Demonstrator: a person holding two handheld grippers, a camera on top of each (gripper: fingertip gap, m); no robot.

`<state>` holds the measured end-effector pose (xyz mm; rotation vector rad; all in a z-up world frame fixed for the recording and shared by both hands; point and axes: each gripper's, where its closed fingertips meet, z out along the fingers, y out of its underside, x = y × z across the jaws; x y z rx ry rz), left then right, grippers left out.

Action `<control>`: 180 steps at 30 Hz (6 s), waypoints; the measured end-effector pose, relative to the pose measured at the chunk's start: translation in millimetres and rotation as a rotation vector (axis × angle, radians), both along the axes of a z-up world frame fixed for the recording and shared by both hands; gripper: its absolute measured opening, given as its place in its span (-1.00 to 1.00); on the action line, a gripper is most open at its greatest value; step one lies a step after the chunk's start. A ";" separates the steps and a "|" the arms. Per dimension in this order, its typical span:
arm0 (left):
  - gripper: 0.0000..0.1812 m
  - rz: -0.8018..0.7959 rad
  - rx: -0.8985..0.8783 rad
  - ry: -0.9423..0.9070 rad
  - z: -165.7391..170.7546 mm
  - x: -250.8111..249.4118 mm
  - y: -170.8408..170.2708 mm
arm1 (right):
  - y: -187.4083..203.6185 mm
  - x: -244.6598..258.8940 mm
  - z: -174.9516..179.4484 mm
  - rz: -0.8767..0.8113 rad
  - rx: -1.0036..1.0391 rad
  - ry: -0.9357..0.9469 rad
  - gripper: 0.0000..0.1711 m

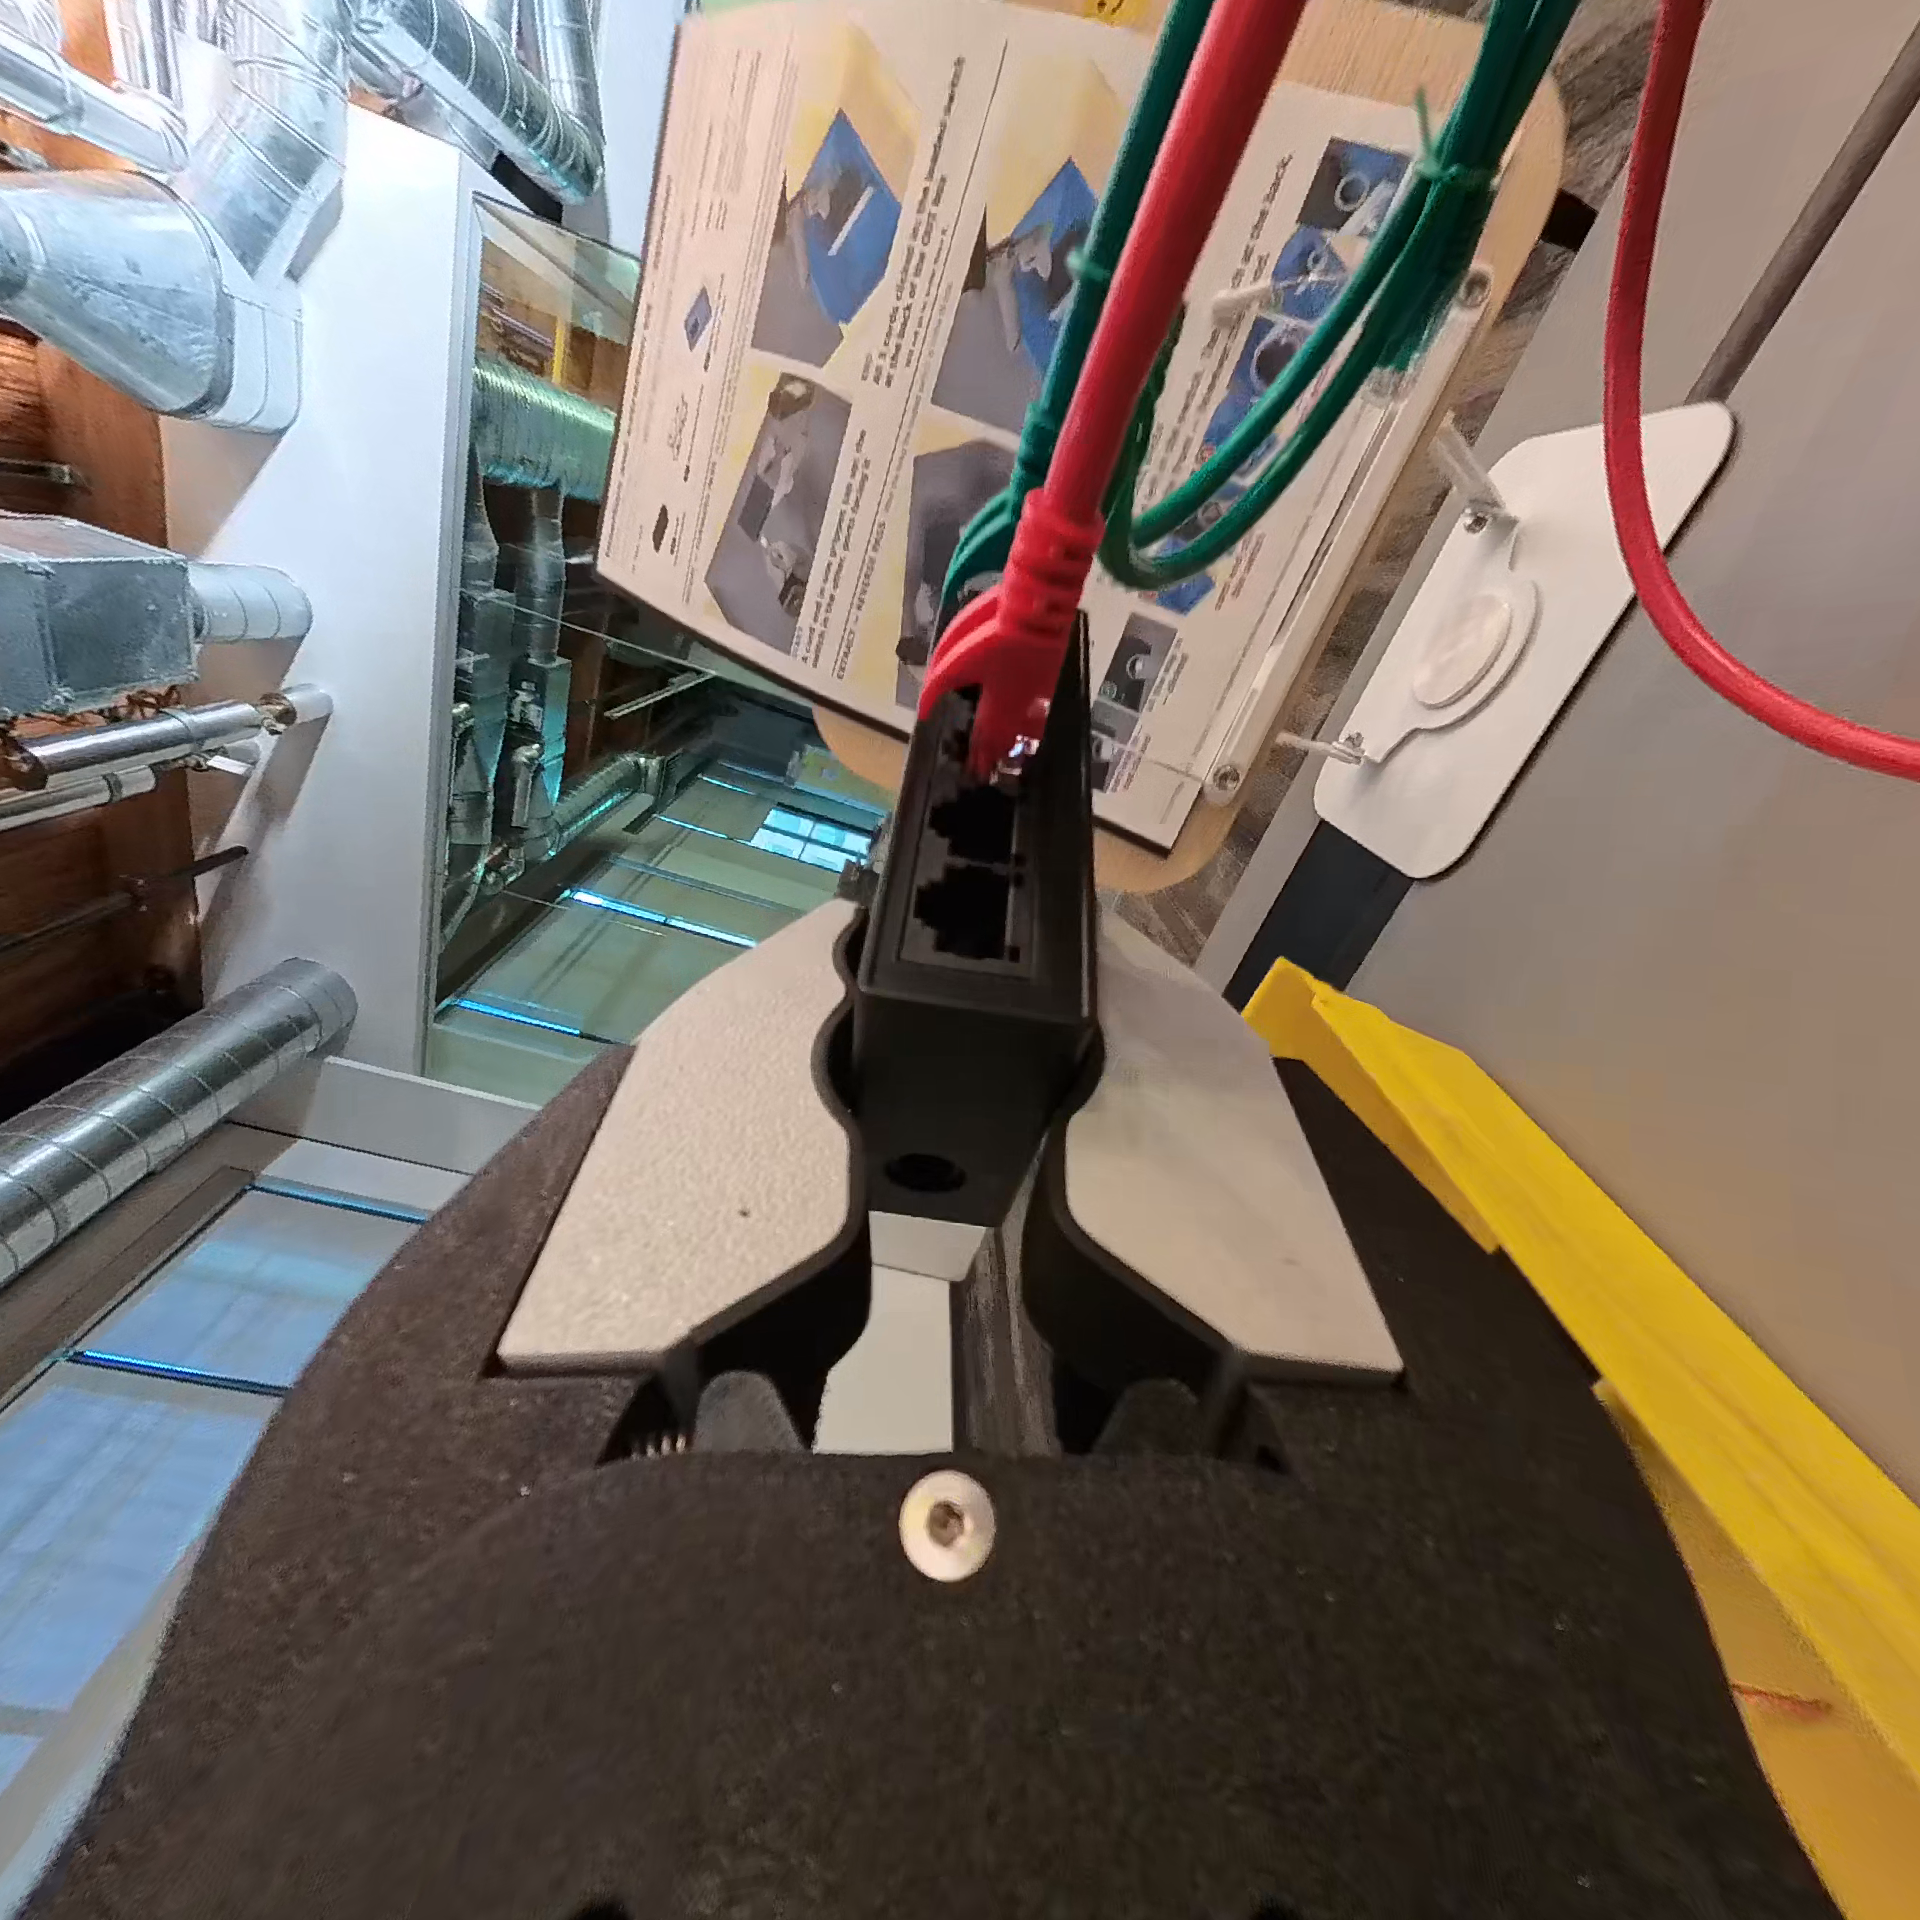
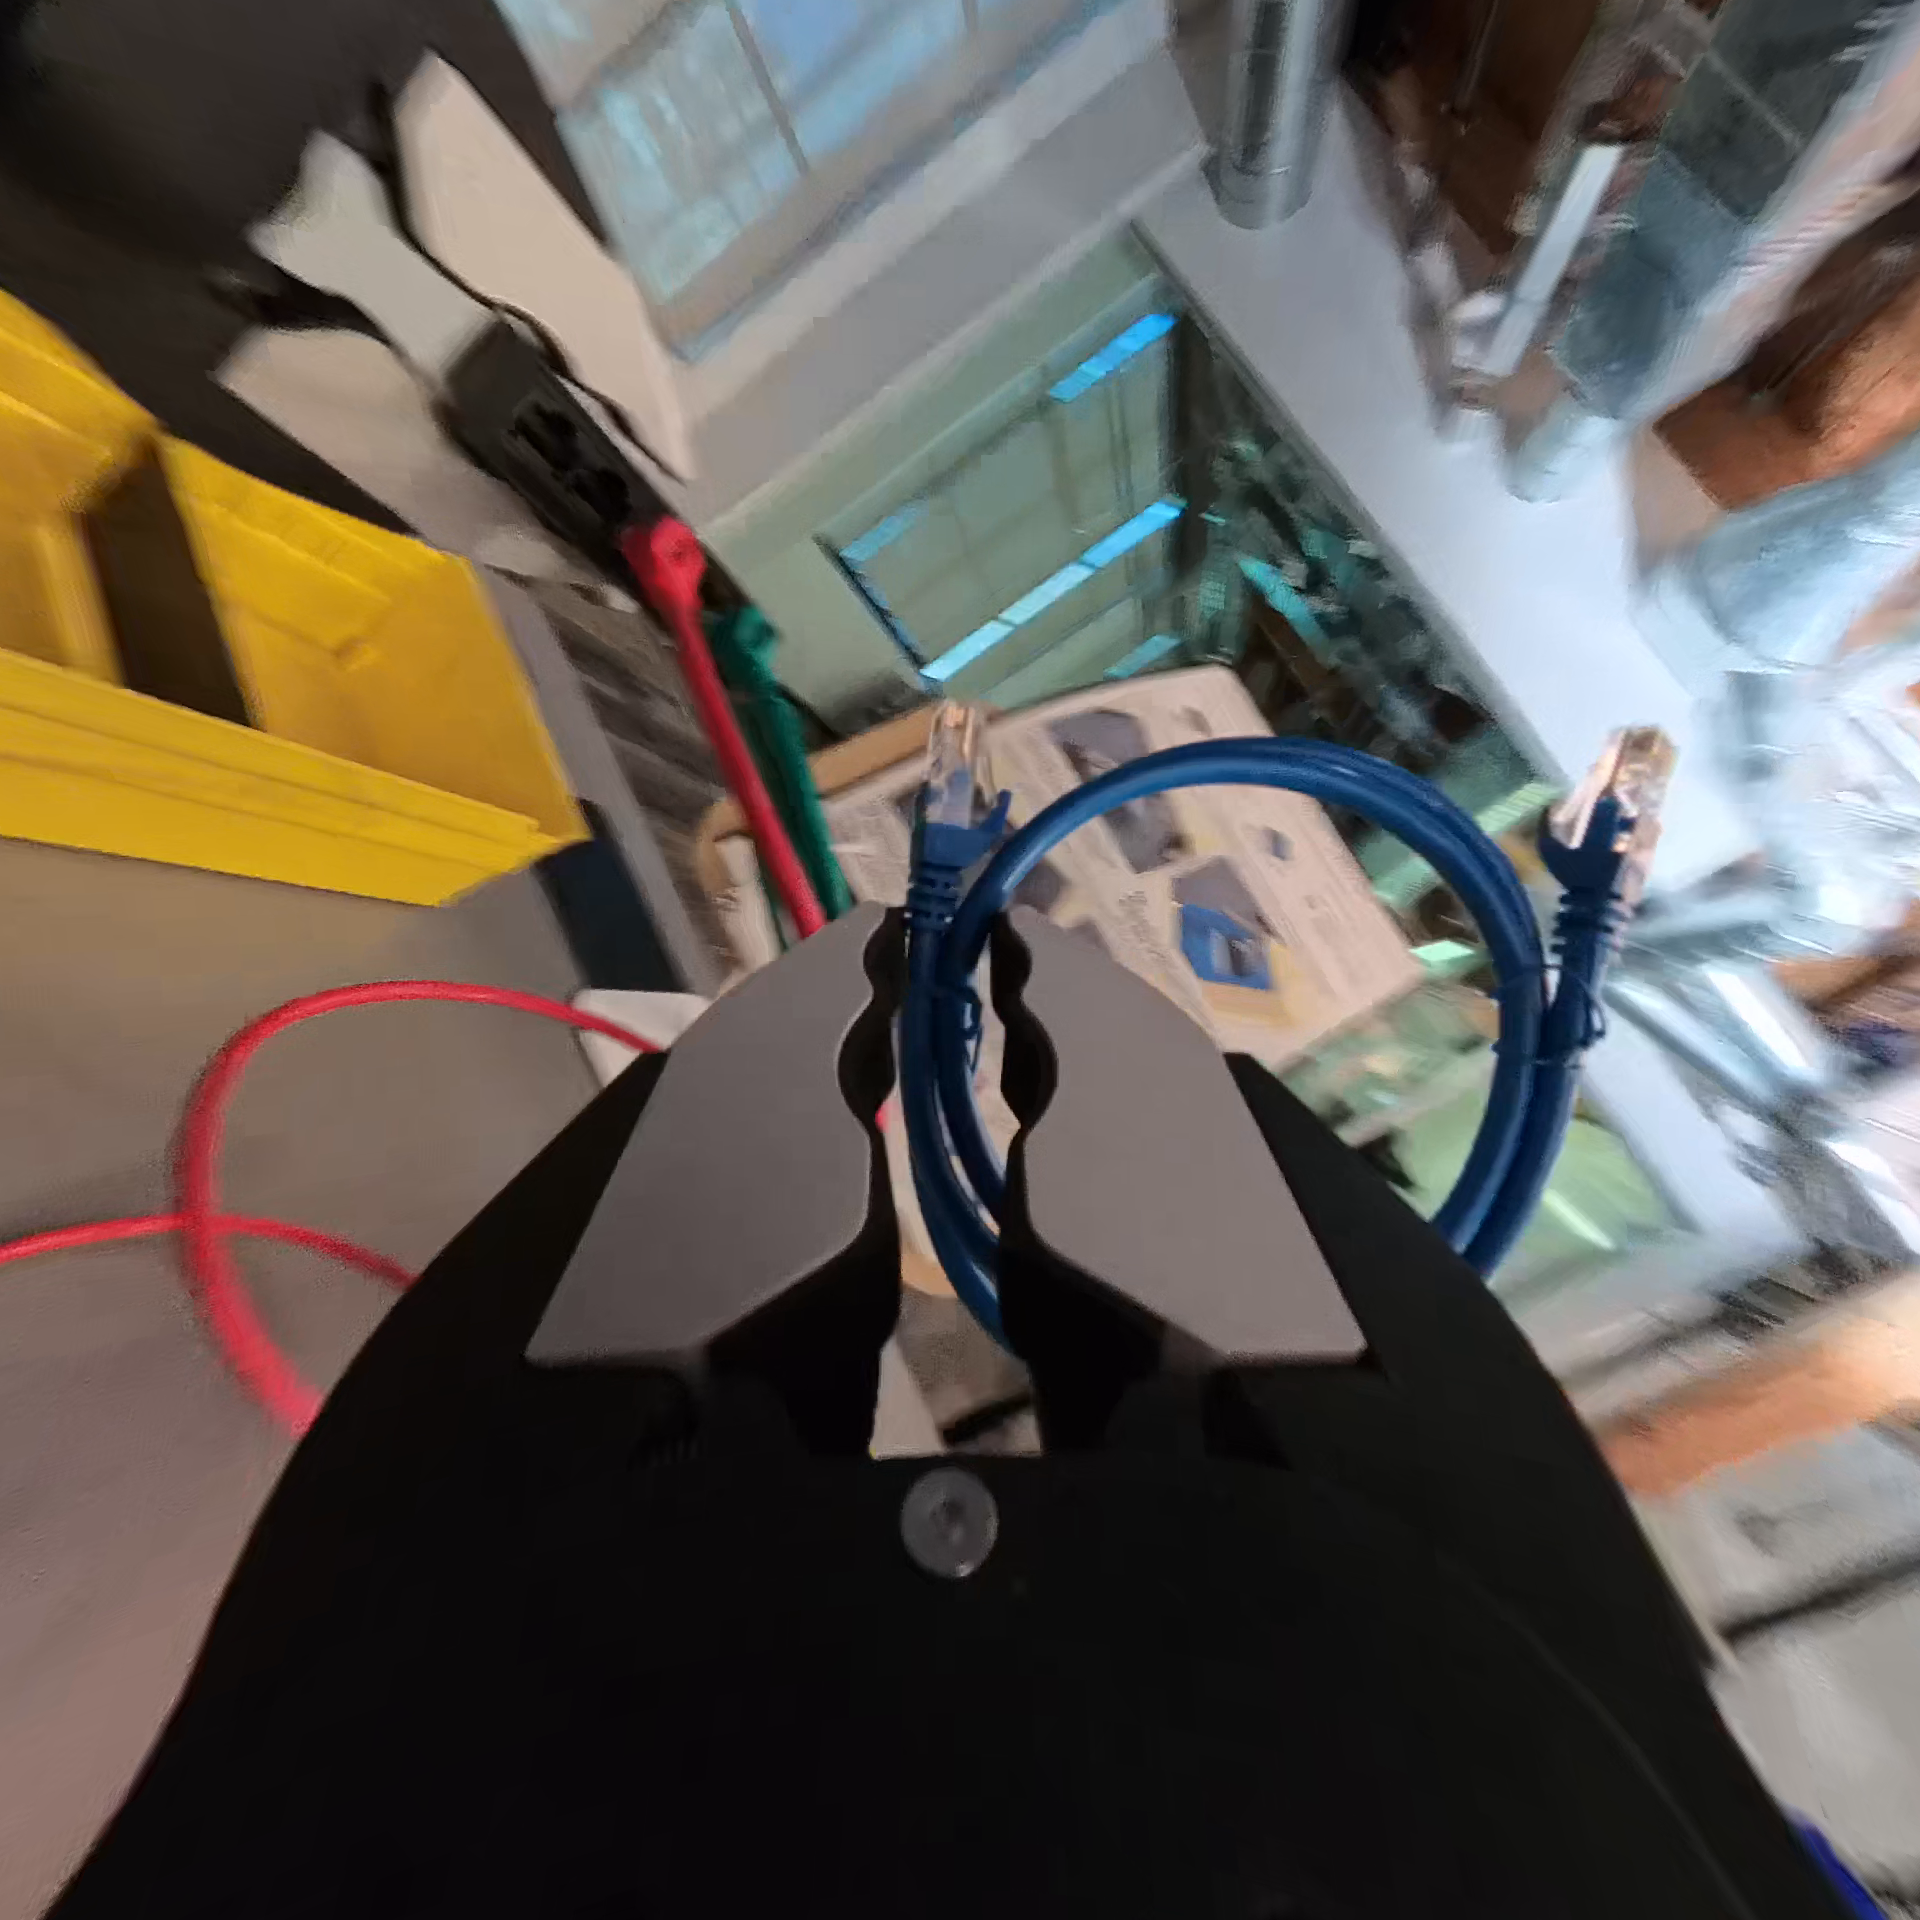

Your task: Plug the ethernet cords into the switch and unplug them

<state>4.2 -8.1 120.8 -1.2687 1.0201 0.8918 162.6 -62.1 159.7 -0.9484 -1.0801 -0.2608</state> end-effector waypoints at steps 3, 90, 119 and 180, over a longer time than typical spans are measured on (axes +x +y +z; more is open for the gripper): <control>-0.66 0.052 -0.005 -0.022 2.4 -23.6 3.5 | -26.3 -8.9 -10.7 0.117 -0.184 -0.071 -0.81; -0.60 -0.856 0.004 0.054 -18.4 126.0 -101.0 | -62.0 -38.0 -52.8 0.483 0.080 -0.372 -0.67; -0.68 -0.741 -0.049 0.133 -32.9 127.4 -89.7 | -35.4 -35.3 -67.3 0.168 0.154 -0.573 -0.66; -0.68 -0.318 0.136 -0.159 33.3 -47.9 -39.9 | 36.2 -55.5 -273.0 0.243 -0.968 -0.338 -0.77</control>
